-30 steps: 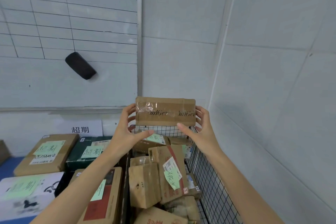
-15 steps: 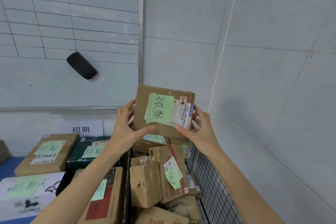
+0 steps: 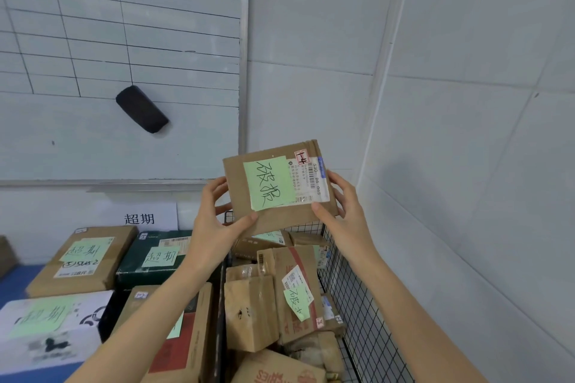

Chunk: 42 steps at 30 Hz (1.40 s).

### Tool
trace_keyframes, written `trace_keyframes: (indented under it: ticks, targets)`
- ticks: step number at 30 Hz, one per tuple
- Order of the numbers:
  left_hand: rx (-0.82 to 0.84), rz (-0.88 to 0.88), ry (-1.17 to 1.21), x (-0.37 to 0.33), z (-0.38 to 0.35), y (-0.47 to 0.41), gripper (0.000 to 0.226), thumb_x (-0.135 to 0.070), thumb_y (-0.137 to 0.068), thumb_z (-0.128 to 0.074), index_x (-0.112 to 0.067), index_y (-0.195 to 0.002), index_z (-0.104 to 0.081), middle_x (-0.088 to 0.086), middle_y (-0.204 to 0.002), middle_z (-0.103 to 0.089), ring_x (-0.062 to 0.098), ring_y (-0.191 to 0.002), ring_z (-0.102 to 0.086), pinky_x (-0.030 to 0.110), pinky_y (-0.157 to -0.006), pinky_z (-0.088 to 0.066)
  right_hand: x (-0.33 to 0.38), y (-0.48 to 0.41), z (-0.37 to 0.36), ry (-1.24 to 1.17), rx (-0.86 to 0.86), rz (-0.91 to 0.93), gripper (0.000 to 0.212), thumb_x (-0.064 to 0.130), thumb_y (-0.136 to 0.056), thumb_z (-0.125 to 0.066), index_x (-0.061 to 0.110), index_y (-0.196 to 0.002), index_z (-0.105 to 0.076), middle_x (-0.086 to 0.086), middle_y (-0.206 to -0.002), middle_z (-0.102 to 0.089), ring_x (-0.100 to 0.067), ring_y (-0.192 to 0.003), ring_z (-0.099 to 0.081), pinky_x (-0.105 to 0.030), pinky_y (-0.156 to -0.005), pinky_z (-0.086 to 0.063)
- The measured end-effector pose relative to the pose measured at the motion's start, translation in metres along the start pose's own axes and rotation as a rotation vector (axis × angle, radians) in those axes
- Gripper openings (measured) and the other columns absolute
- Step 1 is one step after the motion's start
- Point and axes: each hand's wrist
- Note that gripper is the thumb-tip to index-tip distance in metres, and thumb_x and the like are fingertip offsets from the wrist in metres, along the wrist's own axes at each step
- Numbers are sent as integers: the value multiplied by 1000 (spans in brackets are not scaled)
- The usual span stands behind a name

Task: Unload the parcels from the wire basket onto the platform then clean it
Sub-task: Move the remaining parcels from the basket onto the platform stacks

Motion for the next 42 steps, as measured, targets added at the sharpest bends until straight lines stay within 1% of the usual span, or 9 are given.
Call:
trace_keyframes:
  ticks: [4, 8, 13, 17, 22, 26, 32, 36, 42]
  targets:
    - [6, 15, 13, 2, -1, 2, 92, -19, -75, -83, -42, -143, -25, -34, -127, -41, 5, -108, -54, 27, -79, -48, -1, -3, -3, 1, -7, 14, 60, 16, -94, -65, 46, -139, -38, 16, -142, -44, 4, -130, -40, -31, -106, -47]
    - [27, 33, 13, 1, 1, 2, 106, -14, -75, -83, -43, -148, -12, -18, -134, -40, 7, -102, -58, 19, -74, -47, 0, -5, -5, -37, 19, 2, 62, 19, -95, -65, 52, -140, -37, 15, -145, -40, 11, -128, -38, -14, -94, -47]
    - [55, -11, 9, 1, 5, 5, 90, -8, -70, -87, -39, -131, -29, -7, -139, -44, -15, -93, -58, 18, -73, -55, 1, -8, -2, -32, 6, 12, 67, 21, -93, -67, 44, -146, -34, 10, -146, -42, -2, -132, -41, -10, -88, -45]
    - [32, 69, 15, 2, 6, 10, 77, -10, -72, -86, -40, -117, -33, -10, -136, -44, 19, -85, -68, 18, -66, -53, 5, -11, -3, -153, -93, 4, 73, 18, -82, -79, 44, -137, -39, 6, -144, -43, -12, -133, -45, -25, -92, -51]
    - [-27, 102, 40, 5, 5, 17, 68, -10, -72, -85, -37, -110, -35, -12, -127, -46, 21, -83, -67, 12, -64, -52, 12, -17, -12, -280, -143, 20, 73, 7, -78, -81, 26, -138, -43, 4, -139, -46, -15, -133, -46, -9, -75, -51]
    - [-44, 110, 39, 5, 8, 23, 72, -14, -71, -86, -42, -119, -40, -15, -123, -53, 20, -94, -67, 13, -67, -53, 13, -19, -24, -368, -165, -9, 91, 12, -75, -84, 35, -144, -30, 5, -140, -45, -6, -124, -50, -4, -71, -48]
    - [-176, 125, 31, 8, 16, 36, 71, -10, -70, -86, -45, -117, -44, -14, -121, -56, 13, -110, -60, 14, -77, -51, 15, -17, -52, -289, -25, 45, 73, 16, -78, -83, 29, -132, -35, 12, -137, -49, 1, -124, -50, -9, -75, -50]
    - [-276, 157, 47, 2, 25, 48, 67, -14, -72, -85, -43, -119, -47, -13, -121, -59, 1, -95, -66, 20, -79, -54, 12, -10, -77, -93, 151, 66, 90, 30, -77, -83, 40, -143, -24, 27, -138, -45, 10, -121, -47, -26, -102, -45]
    - [-363, 188, -82, -2, 57, 77, 64, -41, -66, -80, -52, -121, -49, -15, -117, -63, 7, -104, -61, 28, -83, -51, 16, 5, -115, -27, 342, 72, 108, 42, -76, -82, 57, -147, -2, 27, -141, -44, 7, -123, -44, -22, -96, -41]
Point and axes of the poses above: each hand's wrist, its own y-axis away from the middle knuckle, its own z-axis out of the back of the hand, x = y × z
